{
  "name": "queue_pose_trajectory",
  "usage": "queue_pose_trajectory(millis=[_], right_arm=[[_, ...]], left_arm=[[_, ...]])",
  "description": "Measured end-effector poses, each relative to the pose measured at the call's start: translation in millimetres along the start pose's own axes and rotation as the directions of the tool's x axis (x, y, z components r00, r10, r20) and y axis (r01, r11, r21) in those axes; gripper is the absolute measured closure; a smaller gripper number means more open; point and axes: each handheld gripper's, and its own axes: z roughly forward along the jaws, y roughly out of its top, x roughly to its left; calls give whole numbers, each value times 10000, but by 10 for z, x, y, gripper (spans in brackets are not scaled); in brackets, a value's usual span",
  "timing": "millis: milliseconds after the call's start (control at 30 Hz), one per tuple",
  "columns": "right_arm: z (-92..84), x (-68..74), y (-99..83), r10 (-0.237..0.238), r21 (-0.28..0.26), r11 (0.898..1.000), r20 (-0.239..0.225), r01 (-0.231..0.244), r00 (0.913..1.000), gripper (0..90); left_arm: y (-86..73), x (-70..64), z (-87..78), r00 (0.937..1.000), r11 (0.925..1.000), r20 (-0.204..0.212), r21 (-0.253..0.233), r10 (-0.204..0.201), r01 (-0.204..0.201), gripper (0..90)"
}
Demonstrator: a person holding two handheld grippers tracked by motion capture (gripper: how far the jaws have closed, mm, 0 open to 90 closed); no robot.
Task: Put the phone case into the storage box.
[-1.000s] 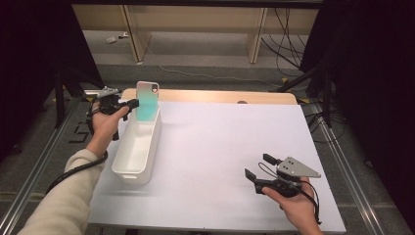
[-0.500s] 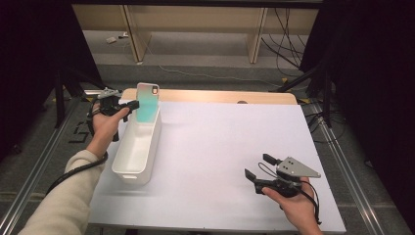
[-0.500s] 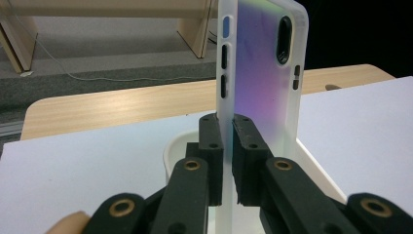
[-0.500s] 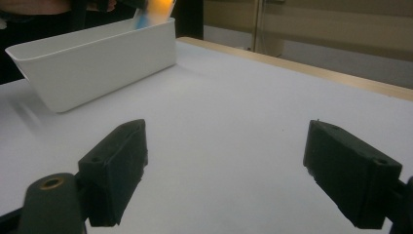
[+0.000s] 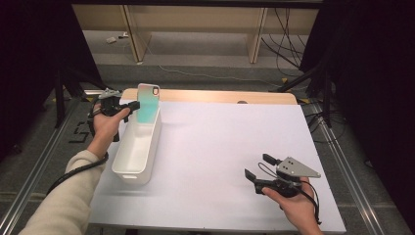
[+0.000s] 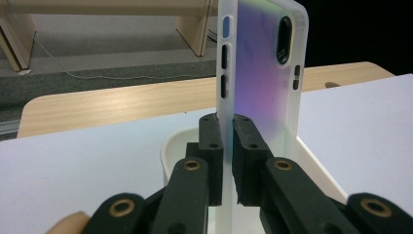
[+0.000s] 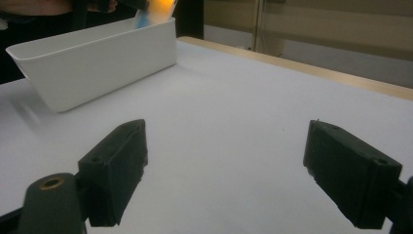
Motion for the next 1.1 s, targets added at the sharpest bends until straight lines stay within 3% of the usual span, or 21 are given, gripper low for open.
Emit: queue_pose_trajectory(millis=[567, 633, 667, 700, 767, 833, 1067, 1100], right_arm=[[1, 0, -2, 41, 35, 10000, -50, -41, 10000, 174], [-28, -5, 8, -53, 382, 9993, 35, 51, 10000, 174], [-27, -4, 8, -45, 377, 9993, 34, 44, 10000, 174], [1, 0, -2, 48, 31, 10000, -50, -48, 10000, 174], [1, 0, -2, 47, 30, 10000, -50, -46, 10000, 174], [-25, -3, 7, -32, 365, 9993, 31, 31, 10000, 174], [-27, -3, 8, -33, 374, 9993, 39, 32, 10000, 174], [-13, -1, 3, -8, 180, 9998, 46, 7, 10000, 174]], left_arm=[[-11, 4, 9, 9997, 9996, -188, 211, 168, -164, 835], [-17, 8, 14, 9997, 9997, -198, 235, 126, -122, 835], [-22, 15, 17, 9997, 9996, -212, 253, 150, -145, 834], [-25, 18, 18, 9997, 9995, -210, 267, 151, -145, 835], [-30, 22, 17, 9996, 9995, -210, 273, 161, -155, 835], [-31, 23, 18, 9996, 9994, -218, 297, 168, -162, 835], [-34, 22, 24, 9998, 9994, -198, 345, 96, -89, 834], [-35, 23, 26, 9998, 9992, -194, 385, 103, -96, 833]])
